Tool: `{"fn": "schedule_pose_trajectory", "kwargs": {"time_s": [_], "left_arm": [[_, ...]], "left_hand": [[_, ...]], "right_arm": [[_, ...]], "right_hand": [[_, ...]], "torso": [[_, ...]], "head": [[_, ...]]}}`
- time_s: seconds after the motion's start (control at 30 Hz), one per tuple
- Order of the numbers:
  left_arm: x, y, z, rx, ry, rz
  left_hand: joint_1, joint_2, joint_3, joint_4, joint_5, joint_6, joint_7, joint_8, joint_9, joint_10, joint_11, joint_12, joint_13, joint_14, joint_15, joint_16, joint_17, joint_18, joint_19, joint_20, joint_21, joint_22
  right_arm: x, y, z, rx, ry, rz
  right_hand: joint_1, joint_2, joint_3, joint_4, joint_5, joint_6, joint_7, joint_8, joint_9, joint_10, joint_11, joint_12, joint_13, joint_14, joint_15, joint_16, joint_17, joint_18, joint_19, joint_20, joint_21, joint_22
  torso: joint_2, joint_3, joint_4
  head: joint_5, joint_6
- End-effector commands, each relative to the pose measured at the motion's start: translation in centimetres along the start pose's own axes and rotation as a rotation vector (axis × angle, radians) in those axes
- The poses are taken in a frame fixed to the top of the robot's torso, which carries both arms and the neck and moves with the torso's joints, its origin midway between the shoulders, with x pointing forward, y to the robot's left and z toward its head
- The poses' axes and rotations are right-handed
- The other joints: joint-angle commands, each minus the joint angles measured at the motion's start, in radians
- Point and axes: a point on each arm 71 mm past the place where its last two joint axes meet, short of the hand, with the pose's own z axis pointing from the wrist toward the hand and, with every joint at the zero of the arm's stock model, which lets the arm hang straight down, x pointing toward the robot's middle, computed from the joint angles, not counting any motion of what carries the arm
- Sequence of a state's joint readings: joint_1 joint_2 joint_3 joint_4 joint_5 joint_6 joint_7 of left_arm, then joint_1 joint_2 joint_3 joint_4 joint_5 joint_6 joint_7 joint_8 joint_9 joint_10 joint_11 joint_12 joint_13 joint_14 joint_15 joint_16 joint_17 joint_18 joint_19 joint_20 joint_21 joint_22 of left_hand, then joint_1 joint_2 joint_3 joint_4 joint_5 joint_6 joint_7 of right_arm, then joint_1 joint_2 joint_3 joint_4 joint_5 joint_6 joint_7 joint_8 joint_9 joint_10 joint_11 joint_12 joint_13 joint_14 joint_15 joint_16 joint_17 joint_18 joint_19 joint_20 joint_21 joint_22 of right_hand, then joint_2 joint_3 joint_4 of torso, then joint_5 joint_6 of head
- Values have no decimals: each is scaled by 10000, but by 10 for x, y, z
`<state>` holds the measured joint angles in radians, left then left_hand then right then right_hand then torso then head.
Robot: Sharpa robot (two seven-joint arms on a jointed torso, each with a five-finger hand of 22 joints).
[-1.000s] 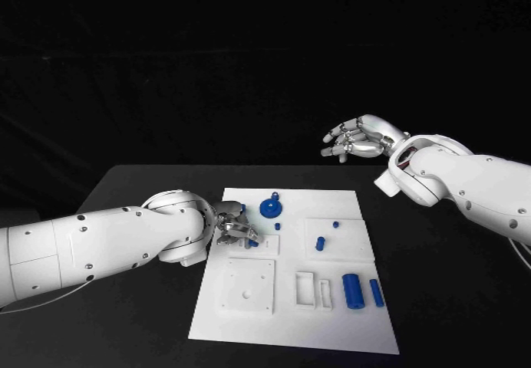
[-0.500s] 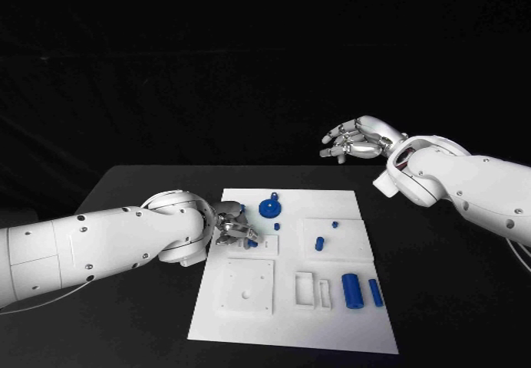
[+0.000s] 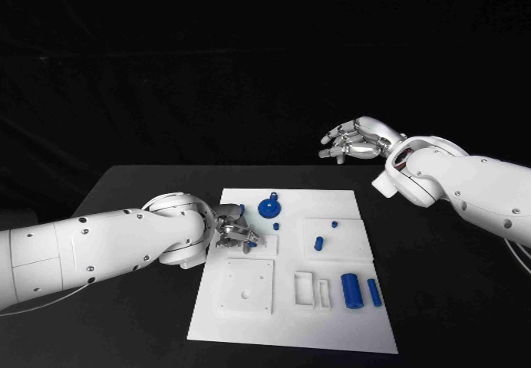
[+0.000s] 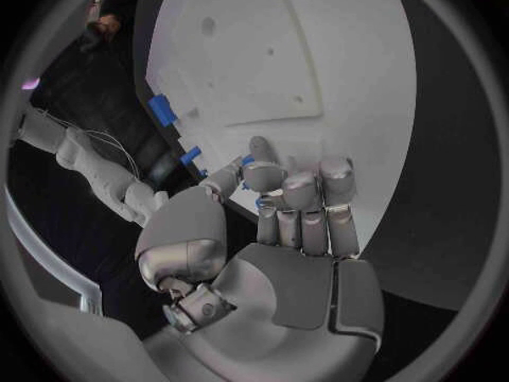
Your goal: Assemble the parts on the task board
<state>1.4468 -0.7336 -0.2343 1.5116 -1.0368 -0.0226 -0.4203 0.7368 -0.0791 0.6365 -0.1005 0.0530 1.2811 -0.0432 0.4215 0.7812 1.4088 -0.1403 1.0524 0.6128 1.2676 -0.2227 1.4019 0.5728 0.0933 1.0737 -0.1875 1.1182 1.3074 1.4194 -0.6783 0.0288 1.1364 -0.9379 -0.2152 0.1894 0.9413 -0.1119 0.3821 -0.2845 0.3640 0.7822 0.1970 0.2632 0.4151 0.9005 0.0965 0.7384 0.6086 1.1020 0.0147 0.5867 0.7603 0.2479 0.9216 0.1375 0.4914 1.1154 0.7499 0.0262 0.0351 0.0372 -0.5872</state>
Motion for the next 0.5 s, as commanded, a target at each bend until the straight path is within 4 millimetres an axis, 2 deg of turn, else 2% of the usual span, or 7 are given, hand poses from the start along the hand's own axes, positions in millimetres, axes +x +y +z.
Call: {"fn": "schedule_pose_trajectory", "kwargs": {"time_s": [0.03,0.33,0.5], "left_arm": [[6,1,1,-84,362,108],[4,2,1,-138,216,41],[3,4,2,-177,151,11]], "left_hand": [[-16,-113,-14,100,-25,-49,50,47,-17,-115,-62,69,-12,39,-61,69,-14,178,-93,-864,30,51],[-66,-231,-16,214,-29,-63,51,69,-34,-113,-62,74,-21,32,-68,74,-23,189,-96,-866,31,46],[-273,-538,-25,555,-45,-83,49,111,-36,-116,-64,80,-28,19,-78,92,-28,206,-95,-870,30,31]], "right_arm": [[1,1,0,-86,145,-9],[1,1,0,-77,136,-10],[2,0,1,-60,155,-4]], "right_hand": [[6,40,-61,-12,50,-16,74,40,-14,-62,12,68,-13,-22,60,-63,16,138,-39,25,-65,18],[4,43,-64,-14,54,-19,75,39,-17,-66,14,70,-19,-24,62,-68,20,138,-42,25,-70,20],[2,43,-66,-15,54,-19,75,39,-18,-67,14,71,-21,-25,62,-70,22,138,-43,26,-72,20]], "torso": [[-1,1,-2],[-1,-2,3],[-2,7,-4]], "head": [[-3,4],[-4,11],[-5,9]]}}
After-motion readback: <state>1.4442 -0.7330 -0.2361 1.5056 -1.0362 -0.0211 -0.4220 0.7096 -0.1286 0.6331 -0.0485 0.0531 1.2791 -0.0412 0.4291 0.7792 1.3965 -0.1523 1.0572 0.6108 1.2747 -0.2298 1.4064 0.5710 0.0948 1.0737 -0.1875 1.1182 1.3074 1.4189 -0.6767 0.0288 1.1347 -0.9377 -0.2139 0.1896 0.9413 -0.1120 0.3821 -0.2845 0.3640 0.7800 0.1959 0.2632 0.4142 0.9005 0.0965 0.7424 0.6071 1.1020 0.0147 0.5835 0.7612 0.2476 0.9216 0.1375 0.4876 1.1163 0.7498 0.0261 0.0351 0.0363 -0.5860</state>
